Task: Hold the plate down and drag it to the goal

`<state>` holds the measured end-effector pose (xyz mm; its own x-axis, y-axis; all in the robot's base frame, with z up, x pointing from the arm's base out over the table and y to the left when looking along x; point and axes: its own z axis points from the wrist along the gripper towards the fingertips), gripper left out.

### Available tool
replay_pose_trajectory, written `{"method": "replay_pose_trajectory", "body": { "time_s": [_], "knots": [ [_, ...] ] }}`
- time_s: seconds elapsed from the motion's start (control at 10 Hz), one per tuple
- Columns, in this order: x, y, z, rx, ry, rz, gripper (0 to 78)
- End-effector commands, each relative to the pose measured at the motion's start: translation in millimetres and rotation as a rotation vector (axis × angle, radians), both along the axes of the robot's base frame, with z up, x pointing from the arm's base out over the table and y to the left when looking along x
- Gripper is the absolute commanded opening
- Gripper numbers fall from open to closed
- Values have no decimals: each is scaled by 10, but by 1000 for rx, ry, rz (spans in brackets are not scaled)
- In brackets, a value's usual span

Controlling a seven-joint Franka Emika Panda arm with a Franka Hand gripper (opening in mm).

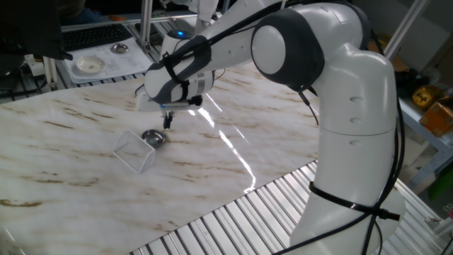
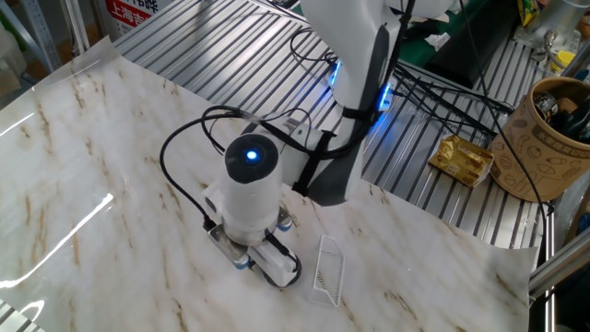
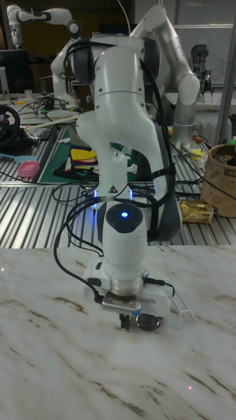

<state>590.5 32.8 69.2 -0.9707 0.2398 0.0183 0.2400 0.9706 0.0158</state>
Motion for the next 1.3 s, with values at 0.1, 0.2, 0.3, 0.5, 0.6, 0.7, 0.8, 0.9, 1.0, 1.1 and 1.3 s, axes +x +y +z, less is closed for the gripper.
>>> {"method": "replay_pose_trajectory", "body": {
  "time_s": [0.1,0.2,0.3,0.5,0.6,0.7,0.8,0.9,1.0,1.1,1.3],
  "knots": [
    [-65,49,-64,3,-10,-13,0],
    [-70,55,-66,4,-11,-16,0],
    [-78,64,-66,5,-11,-17,0],
    [-109,116,-60,15,-10,-30,0],
    [-146,209,-55,15,-10,-52,0],
    [-179,285,-59,15,-10,-67,0],
    [-209,343,-62,17,-10,-76,0],
    [-211,347,-63,17,-10,-76,0],
    [-253,432,-51,24,-9,-94,0],
    [-281,459,-50,25,-9,-99,0],
    [-326,494,-47,35,-6,-108,0]
  ]
}}
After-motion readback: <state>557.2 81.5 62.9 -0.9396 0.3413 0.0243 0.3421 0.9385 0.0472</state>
